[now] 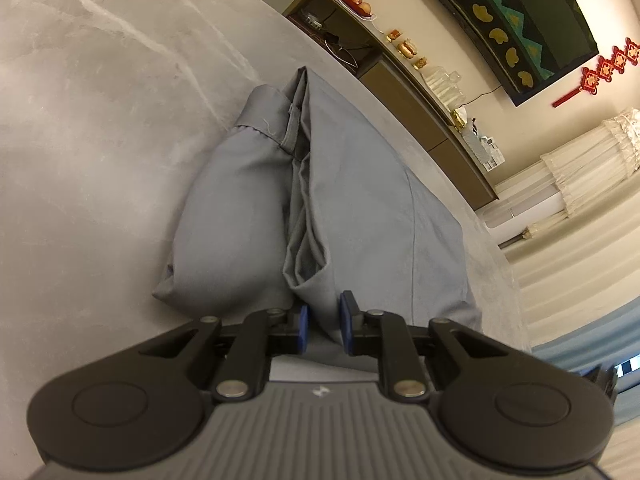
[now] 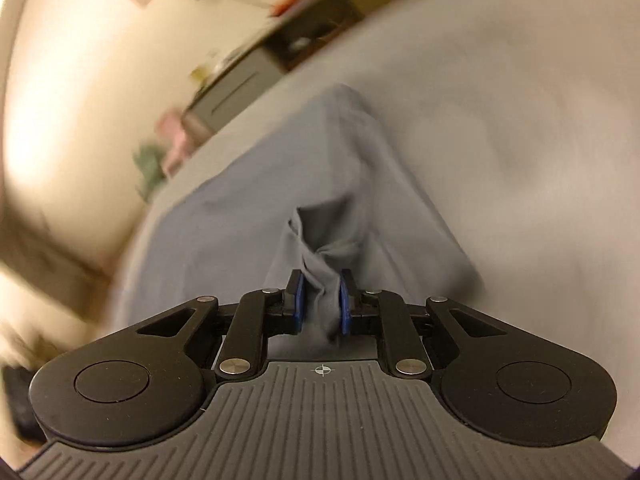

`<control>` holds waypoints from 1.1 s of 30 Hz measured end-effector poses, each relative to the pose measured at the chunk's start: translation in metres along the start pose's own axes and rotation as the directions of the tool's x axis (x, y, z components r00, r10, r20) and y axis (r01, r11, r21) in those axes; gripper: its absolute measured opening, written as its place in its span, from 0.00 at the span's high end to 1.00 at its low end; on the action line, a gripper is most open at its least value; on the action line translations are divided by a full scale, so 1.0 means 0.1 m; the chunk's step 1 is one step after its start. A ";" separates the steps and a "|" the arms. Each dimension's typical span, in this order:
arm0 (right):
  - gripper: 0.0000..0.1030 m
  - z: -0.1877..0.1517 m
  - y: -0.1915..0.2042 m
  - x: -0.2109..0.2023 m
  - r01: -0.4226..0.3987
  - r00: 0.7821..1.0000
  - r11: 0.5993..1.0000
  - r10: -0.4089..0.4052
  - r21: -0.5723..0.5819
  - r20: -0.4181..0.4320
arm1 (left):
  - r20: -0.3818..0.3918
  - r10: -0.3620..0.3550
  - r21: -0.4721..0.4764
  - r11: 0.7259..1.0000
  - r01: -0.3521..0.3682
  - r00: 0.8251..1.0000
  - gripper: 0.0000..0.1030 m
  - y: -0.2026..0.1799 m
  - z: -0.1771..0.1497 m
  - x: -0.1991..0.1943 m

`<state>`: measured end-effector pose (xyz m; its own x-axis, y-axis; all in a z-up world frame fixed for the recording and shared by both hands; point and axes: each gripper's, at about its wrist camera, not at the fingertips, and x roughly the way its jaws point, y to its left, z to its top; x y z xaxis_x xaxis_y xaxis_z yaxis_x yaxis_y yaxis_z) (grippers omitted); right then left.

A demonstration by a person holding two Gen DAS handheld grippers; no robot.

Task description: Fold clothes

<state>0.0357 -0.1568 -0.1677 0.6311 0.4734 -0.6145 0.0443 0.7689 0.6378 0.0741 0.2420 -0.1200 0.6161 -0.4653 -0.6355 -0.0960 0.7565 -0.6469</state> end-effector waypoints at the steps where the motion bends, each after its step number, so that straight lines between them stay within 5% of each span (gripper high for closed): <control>1: 0.92 -0.05 -0.01 -0.02 0.008 1.000 1.000 -0.008 -0.007 0.006 | 0.001 0.004 0.008 1.000 -0.004 1.000 0.83 -0.01 0.00 0.00; 6: 0.88 -0.07 0.20 -0.12 0.132 0.991 0.986 -0.127 -0.104 0.051 | 0.061 0.046 0.086 0.995 -0.051 0.997 0.80 -0.18 -0.04 -0.10; 7: 0.69 -0.08 0.30 -0.18 0.188 0.981 0.971 -0.176 -0.148 0.086 | 0.097 0.053 0.111 0.992 -0.064 0.994 0.79 -0.22 -0.06 -0.17; 8: 0.54 -0.12 0.40 -0.25 0.247 0.965 0.949 -0.222 -0.196 0.143 | 0.148 0.065 0.142 0.986 -0.086 0.987 0.78 -0.27 -0.07 -0.27; 11: 0.54 -0.26 0.68 -0.51 0.338 0.915 0.881 -0.226 -0.330 0.333 | 0.300 0.086 0.203 0.967 -0.152 0.950 0.73 -0.41 -0.11 -0.52; 13: 0.55 -0.29 0.85 -0.53 0.350 0.904 0.838 -0.186 -0.418 0.385 | 0.377 0.076 0.243 0.954 -0.178 0.923 0.72 -0.52 -0.15 -0.63; 15: 0.55 -0.28 0.92 -0.41 0.314 0.925 0.822 -0.150 -0.476 0.350 | 0.363 0.011 0.323 0.937 -0.137 0.932 0.64 -0.66 -0.23 -0.62; 17: 0.64 -0.20 0.86 -0.10 0.254 0.959 0.829 -0.149 -0.499 0.241 | 0.275 -0.022 0.397 0.913 -0.092 0.961 0.63 -0.77 -0.33 -0.47; 20: 0.70 -0.04 0.61 0.30 0.232 0.973 0.879 -0.215 -0.417 0.087 | 0.126 0.044 0.441 0.893 -0.096 0.991 0.62 -0.82 -0.41 -0.16; 23: 0.66 -0.06 0.60 0.06 0.201 0.978 0.913 -0.165 -0.355 0.129 | 0.096 0.055 0.453 0.887 -0.093 0.994 0.55 -0.83 -0.47 -0.12; 26: 0.52 -0.21 0.70 -0.25 0.178 0.978 0.890 -0.114 -0.420 0.173 | 0.132 0.058 0.470 0.875 -0.114 0.990 0.42 -0.90 -0.50 -0.17; 28: 0.51 -0.33 0.77 -0.40 0.220 0.971 0.824 -0.133 -0.522 0.199 | 0.127 0.047 0.492 0.864 -0.104 0.991 0.42 -0.96 -0.52 -0.16; 30: 0.51 -0.47 0.84 -0.46 0.264 0.963 0.707 -0.153 -0.657 0.222 | 0.058 0.013 0.551 0.834 -0.043 0.998 0.41 -1.06 -0.61 -0.10; 32: 0.51 -0.61 0.89 -0.42 0.276 0.961 0.578 -0.160 -0.768 0.225 | -0.055 0.019 0.641 0.767 0.021 0.998 0.41 -1.18 -0.79 0.07; 33: 0.51 -0.67 0.93 -0.37 0.277 0.960 0.507 -0.167 -0.816 0.223 | -0.041 0.049 0.681 0.732 -0.008 0.998 0.41 -1.23 -0.88 0.14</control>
<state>-0.0356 -0.0738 -0.1171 0.7715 0.2306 -0.5930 -0.4346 0.8717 -0.2265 0.0256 0.1020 -0.0861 0.5783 -0.4463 -0.6829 0.4572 0.8706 -0.1817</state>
